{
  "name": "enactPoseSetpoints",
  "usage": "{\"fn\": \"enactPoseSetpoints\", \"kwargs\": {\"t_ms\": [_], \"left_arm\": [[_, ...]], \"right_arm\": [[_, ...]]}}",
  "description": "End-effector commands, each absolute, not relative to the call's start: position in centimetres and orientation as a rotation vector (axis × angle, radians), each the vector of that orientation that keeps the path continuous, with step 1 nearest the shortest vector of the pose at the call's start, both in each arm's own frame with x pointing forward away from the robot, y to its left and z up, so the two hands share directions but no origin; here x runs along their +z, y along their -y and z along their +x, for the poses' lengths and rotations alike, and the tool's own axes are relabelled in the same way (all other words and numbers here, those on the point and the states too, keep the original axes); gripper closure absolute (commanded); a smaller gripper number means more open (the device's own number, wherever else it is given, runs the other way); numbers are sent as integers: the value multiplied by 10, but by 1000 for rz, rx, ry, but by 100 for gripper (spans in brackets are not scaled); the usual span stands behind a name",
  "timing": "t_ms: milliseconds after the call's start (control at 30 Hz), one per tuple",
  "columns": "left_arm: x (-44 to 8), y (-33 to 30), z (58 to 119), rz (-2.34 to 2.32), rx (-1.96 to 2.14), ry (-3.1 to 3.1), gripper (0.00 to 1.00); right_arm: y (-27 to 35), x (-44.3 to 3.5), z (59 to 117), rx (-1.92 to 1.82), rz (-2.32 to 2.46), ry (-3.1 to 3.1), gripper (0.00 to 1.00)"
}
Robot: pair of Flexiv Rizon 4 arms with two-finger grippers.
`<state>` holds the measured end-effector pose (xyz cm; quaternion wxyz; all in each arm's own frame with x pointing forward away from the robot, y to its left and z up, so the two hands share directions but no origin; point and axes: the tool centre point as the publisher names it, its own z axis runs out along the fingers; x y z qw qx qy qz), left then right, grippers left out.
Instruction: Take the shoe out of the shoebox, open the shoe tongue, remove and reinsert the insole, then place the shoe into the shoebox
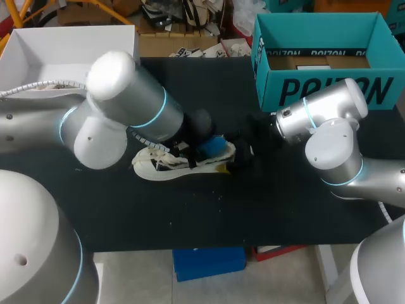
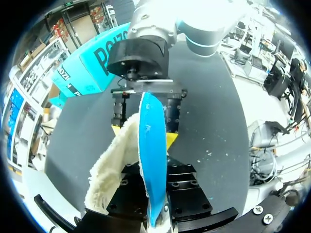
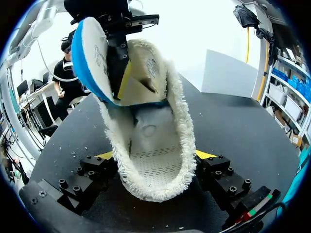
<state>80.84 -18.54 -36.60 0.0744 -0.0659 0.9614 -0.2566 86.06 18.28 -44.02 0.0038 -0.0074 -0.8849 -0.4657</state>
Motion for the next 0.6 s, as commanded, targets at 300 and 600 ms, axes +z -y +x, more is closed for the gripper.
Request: {"fn": "enactPoseSetpoints", "kwargs": {"t_ms": [300, 600], "left_arm": [[-291, 175, 786, -179, -1035, -2851, 100], [-252, 177, 773, -178, -1185, -2842, 100]], "right_arm": [[-182, -443, 863, -1455, -25, 2775, 100], [-182, -443, 863, -1455, -25, 2775, 100]]}}
